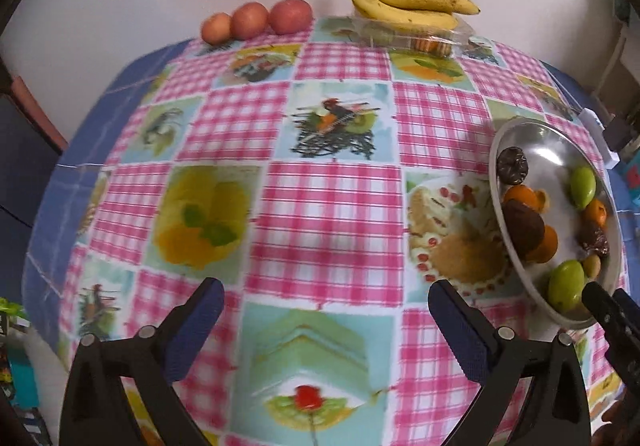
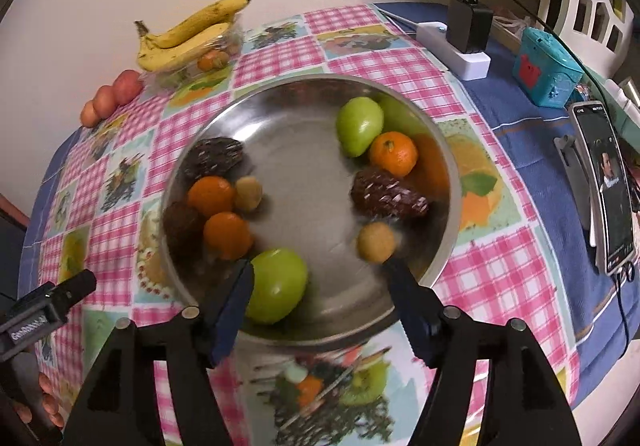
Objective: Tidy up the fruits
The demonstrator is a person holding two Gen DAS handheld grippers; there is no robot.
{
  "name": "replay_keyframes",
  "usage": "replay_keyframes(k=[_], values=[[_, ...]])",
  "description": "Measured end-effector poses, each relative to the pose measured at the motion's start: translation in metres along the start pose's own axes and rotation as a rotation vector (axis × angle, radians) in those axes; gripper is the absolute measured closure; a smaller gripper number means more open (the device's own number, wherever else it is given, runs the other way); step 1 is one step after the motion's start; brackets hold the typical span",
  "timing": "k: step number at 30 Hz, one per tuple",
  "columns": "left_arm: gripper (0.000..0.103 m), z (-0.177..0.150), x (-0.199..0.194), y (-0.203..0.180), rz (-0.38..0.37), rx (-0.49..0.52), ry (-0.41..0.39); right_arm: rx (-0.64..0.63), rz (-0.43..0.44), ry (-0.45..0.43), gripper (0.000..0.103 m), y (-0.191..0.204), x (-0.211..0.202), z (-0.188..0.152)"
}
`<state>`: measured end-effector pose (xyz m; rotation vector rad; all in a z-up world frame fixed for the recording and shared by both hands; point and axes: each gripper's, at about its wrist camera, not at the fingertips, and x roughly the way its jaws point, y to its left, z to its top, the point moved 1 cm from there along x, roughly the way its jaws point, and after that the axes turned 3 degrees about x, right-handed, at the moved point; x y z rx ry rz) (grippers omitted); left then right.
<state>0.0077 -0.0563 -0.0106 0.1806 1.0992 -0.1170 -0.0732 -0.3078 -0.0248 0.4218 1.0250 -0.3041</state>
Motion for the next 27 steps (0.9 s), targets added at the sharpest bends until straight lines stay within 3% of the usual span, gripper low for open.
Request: replay_keyframes(k=[7, 27], values=[[0.000, -0.011, -0.010, 0.012, 0.091, 0.013, -0.001, -0.080, -0.008, -0.047, 0.014, 0.026, -0.014, -0.014], [0.000, -0.011, 0.013, 0.015, 0.091, 0.011, 0.062, -0.145, -0.042, -0.058, 0.014, 0.042, -0.014, -0.017]])
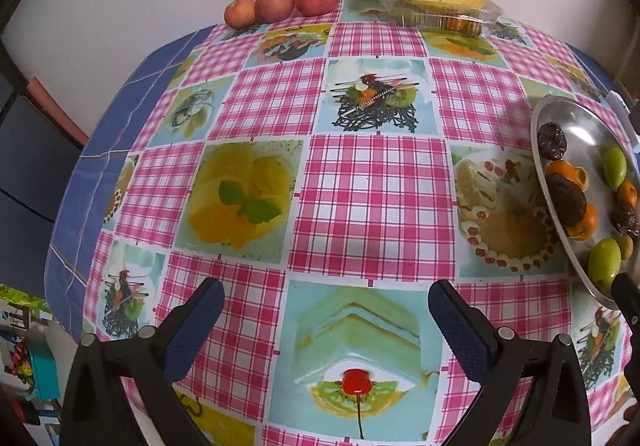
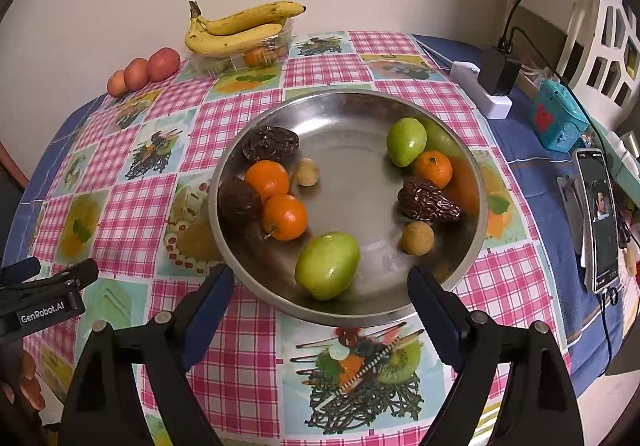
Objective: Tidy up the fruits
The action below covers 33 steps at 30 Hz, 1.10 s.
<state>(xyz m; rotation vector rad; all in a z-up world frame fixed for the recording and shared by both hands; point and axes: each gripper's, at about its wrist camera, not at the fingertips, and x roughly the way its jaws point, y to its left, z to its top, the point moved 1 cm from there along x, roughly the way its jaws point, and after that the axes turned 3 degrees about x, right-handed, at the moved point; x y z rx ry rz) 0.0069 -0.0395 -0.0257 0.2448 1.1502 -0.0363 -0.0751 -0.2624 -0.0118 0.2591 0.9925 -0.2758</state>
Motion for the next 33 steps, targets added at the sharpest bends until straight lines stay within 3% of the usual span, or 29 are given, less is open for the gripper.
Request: replay_keyframes(k=[33], values=[[0.000, -0.0019, 0.0053, 0.0010, -0.037, -0.008, 0.023, -0.026, -0.016, 0.035, 0.014, 0.0050, 0.0082, -0.0018]])
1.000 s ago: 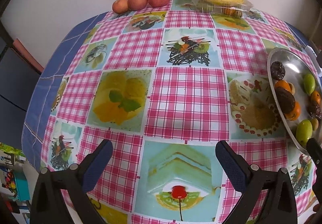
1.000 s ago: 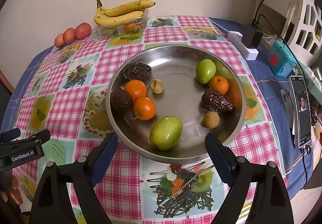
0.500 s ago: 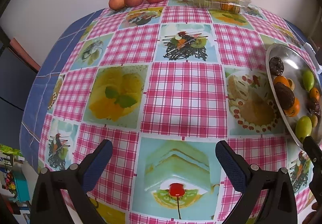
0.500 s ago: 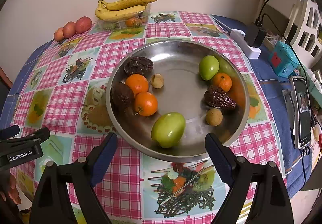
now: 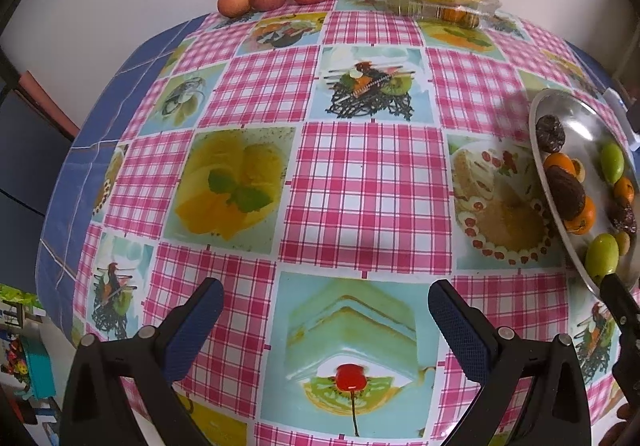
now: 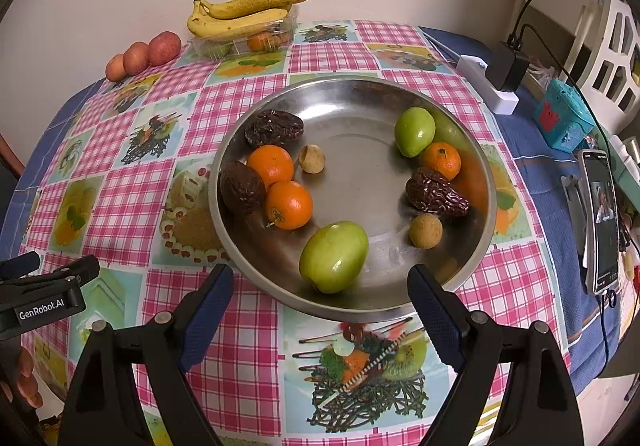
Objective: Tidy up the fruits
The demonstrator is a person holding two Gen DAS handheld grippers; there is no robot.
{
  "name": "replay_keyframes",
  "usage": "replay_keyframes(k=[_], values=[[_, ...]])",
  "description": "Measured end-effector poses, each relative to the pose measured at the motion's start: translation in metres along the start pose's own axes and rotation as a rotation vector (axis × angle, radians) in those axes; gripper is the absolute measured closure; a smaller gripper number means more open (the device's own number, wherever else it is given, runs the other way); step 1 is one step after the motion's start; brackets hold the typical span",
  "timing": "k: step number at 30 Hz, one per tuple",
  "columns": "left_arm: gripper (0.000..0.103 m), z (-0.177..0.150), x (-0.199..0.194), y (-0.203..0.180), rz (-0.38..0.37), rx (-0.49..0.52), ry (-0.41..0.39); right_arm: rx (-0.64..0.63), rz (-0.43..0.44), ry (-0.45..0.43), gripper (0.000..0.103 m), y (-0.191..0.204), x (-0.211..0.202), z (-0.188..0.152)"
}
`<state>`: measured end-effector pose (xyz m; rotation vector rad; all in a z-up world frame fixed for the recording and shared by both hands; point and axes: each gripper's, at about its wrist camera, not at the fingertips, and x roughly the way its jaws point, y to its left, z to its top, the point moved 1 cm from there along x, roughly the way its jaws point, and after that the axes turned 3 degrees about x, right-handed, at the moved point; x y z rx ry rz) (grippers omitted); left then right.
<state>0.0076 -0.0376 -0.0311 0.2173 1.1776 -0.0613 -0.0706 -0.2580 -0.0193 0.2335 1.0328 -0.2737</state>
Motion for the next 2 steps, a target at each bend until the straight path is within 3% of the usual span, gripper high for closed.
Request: replay_keyframes(k=[2], values=[[0.000, 0.0001, -0.0011, -0.0007, 0.000, -0.005, -0.003, 0.002, -0.001, -0.001, 0.014, 0.0005, -0.0003, 0.0001]])
